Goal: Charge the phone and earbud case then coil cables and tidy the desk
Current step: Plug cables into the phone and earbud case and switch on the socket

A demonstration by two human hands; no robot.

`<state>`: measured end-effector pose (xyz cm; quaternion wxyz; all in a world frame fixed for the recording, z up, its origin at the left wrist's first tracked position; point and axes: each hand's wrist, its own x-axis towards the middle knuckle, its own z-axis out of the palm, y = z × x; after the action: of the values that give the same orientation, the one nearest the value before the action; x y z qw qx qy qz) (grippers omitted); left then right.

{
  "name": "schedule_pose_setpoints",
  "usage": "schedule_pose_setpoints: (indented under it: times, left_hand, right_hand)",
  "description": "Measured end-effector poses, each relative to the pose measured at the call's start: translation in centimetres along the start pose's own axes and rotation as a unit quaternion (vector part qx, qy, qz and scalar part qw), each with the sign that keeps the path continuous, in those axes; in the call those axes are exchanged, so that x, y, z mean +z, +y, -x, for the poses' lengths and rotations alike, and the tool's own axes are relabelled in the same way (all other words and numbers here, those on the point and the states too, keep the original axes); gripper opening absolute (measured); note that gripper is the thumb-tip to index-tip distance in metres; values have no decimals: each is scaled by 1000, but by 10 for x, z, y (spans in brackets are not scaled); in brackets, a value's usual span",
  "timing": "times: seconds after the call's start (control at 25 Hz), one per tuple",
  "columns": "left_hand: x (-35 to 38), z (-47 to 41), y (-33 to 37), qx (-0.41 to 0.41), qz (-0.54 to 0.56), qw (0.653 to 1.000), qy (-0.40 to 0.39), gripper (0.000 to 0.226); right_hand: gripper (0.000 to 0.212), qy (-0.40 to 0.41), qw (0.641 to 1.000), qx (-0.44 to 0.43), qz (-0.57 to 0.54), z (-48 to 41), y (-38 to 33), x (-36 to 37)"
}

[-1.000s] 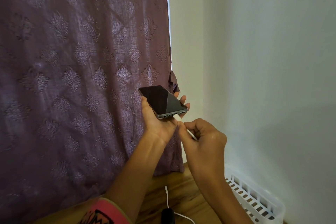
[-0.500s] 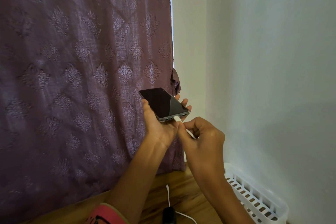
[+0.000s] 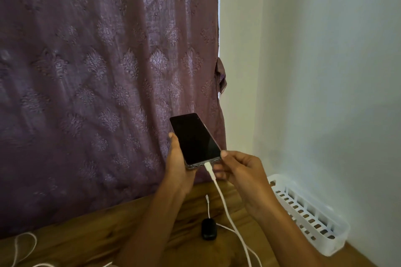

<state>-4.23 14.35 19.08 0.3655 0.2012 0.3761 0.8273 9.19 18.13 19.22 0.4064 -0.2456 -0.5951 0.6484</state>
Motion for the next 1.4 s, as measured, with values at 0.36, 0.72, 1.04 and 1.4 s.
schedule_pose_setpoints:
  times: [0.36,0.72,1.04,1.4]
  left_hand:
    - [-104,18,-52,-80,-215,950,210,47]
    - [-213,64,-127,-137,-392,873,256,33]
    - [-219,72,-140,-70,-588,767,248,28]
    - [-212,83,-144,-38,-681,694,228,31]
  right_hand:
    - [24,-31,976,180,-118,24,105,11]
    - [15,52,942,326,54,58,229,12]
    - [13,31,923,312,225,59,251,8]
    - [20,0,903,279,327,58,247,10]
